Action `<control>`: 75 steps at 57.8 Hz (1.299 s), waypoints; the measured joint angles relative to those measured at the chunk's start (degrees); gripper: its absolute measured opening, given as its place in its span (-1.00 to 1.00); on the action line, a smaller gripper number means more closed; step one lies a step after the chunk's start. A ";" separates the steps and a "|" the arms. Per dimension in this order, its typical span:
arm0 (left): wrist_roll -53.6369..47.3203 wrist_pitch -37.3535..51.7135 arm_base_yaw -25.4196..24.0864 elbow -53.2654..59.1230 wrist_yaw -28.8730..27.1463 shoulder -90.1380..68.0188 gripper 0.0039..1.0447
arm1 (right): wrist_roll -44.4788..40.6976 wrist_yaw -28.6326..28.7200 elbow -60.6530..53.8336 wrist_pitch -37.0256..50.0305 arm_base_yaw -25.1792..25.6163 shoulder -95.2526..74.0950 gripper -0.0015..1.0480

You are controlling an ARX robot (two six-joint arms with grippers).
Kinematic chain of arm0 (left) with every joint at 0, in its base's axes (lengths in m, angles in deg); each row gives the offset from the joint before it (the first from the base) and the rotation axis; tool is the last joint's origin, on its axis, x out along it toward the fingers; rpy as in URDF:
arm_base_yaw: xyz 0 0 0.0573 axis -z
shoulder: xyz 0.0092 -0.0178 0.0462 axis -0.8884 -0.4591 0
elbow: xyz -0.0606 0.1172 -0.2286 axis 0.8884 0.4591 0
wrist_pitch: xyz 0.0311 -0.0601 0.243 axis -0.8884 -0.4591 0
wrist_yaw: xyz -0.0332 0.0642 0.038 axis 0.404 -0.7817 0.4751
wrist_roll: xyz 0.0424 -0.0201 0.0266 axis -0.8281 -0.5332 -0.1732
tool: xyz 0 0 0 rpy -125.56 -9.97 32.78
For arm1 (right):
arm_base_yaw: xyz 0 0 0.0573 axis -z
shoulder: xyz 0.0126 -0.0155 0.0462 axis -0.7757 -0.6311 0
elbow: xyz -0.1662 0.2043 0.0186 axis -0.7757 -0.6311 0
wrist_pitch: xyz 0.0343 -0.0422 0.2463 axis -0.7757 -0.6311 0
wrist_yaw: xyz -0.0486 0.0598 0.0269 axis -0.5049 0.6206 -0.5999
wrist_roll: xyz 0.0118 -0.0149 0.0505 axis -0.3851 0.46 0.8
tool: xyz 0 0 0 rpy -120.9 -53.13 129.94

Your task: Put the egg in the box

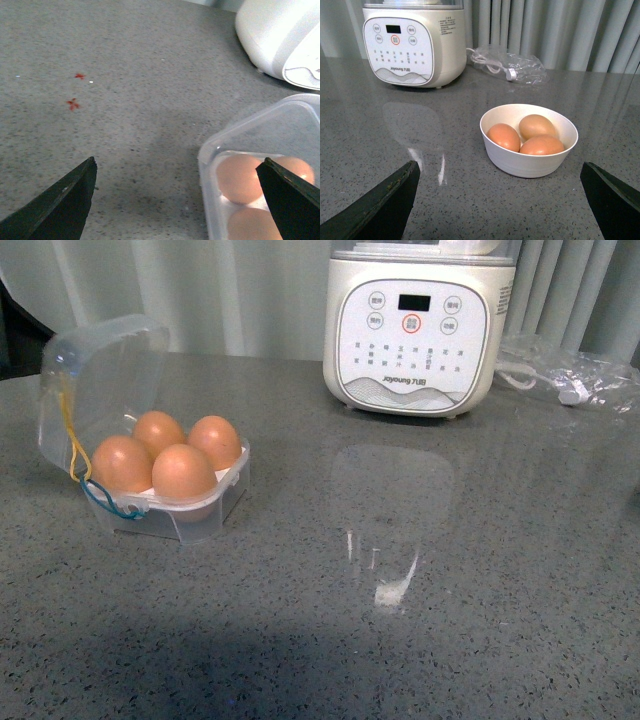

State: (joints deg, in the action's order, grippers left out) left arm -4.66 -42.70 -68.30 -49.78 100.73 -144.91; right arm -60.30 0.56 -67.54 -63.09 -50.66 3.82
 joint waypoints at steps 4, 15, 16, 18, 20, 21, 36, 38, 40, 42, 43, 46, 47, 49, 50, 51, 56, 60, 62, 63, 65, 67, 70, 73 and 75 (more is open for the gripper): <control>0.87 0.02 1.86 0.83 0.37 0.87 0.87 | 0.00 0.00 0.00 0.00 0.00 0.00 0.86; 1.07 -1.88 8.48 3.50 0.63 6.91 0.87 | 0.00 0.00 0.00 0.00 0.00 0.00 0.86; 0.81 -2.23 9.01 3.67 0.57 7.58 0.87 | 0.00 0.00 0.00 0.00 0.00 0.00 0.86; 0.31 -2.84 9.75 3.93 0.37 8.61 0.87 | 0.00 0.00 0.00 0.00 0.00 0.00 0.86; -0.39 -3.48 10.43 4.17 0.15 9.57 0.87 | 0.00 -0.02 0.00 0.00 0.00 0.00 0.86; -0.52 -3.63 10.56 4.24 0.13 9.86 0.87 | 0.00 0.00 0.00 0.00 0.00 0.00 0.86; -5.31 -9.49 11.15 4.61 -3.34 19.56 0.87 | 0.00 0.00 0.00 0.00 0.00 0.00 0.86; -5.97 -10.86 10.64 4.61 -3.52 21.94 0.87 | 0.00 0.00 0.00 0.00 0.00 0.00 0.86; -6.54 -12.11 10.01 4.61 -3.45 24.39 0.87 | 0.00 0.00 0.00 0.00 0.00 0.00 0.86; -6.75 -12.76 9.49 4.70 -3.45 25.94 0.87 | 0.00 0.00 0.00 0.00 0.00 0.00 0.86; -6.82 -13.14 9.27 4.74 -3.43 26.47 0.87 | 0.00 0.00 0.00 0.00 0.00 0.00 0.86; -7.45 -15.06 7.76 5.16 -2.64 29.46 0.87 | 0.00 0.00 0.00 0.00 0.00 0.00 0.86; -7.63 -15.69 7.13 5.40 -2.49 30.45 0.87 | 0.00 0.00 0.00 0.00 0.00 0.00 0.86; -8.09 -17.00 5.75 5.99 -2.21 32.35 0.87 | 0.00 0.00 0.00 0.00 0.00 0.00 0.86; -8.35 -18.03 4.63 6.45 -1.62 33.66 0.87 | 0.00 0.00 0.00 0.00 0.00 0.00 0.86; -8.50 -18.75 3.80 6.75 -1.18 34.51 0.87 | 0.00 0.00 0.00 0.00 0.00 0.00 0.86; -10.34 -22.80 -1.49 8.81 0.76 39.06 0.87 | 0.00 0.00 0.00 0.00 0.00 0.00 0.86; -11.58 -25.29 -6.21 10.14 3.78 41.77 0.87 | 0.00 0.00 0.00 0.00 0.00 0.00 0.86; -12.35 -25.83 -7.78 10.78 4.13 42.66 0.87 | 0.00 0.00 0.00 0.00 0.00 0.00 0.86; -12.74 -26.75 -8.87 11.28 4.92 43.50 0.87 | 0.00 0.00 0.00 0.00 0.00 0.00 0.86; -13.25 -27.89 -10.25 11.72 5.68 44.33 0.87 | 0.00 0.00 0.00 0.00 0.00 0.00 0.86; -14.05 -28.83 -11.67 12.17 6.38 45.33 0.87 | 0.00 0.00 0.00 0.00 0.00 0.00 0.86; -13.68 -28.35 -12.55 12.96 5.77 46.62 0.85 | 0.00 0.00 0.00 0.00 0.00 0.00 0.86; -10.51 -20.72 -12.07 16.85 -0.59 49.37 0.68 | 0.00 0.00 0.00 0.00 0.00 0.00 0.86; -7.63 -14.38 -11.04 21.03 -4.85 52.22 0.51 | 0.00 0.00 0.00 0.00 0.00 0.00 0.86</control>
State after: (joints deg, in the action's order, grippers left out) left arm -12.29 -57.08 -79.34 -28.75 95.88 -92.69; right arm -60.30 0.56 -67.54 -63.09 -50.66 3.82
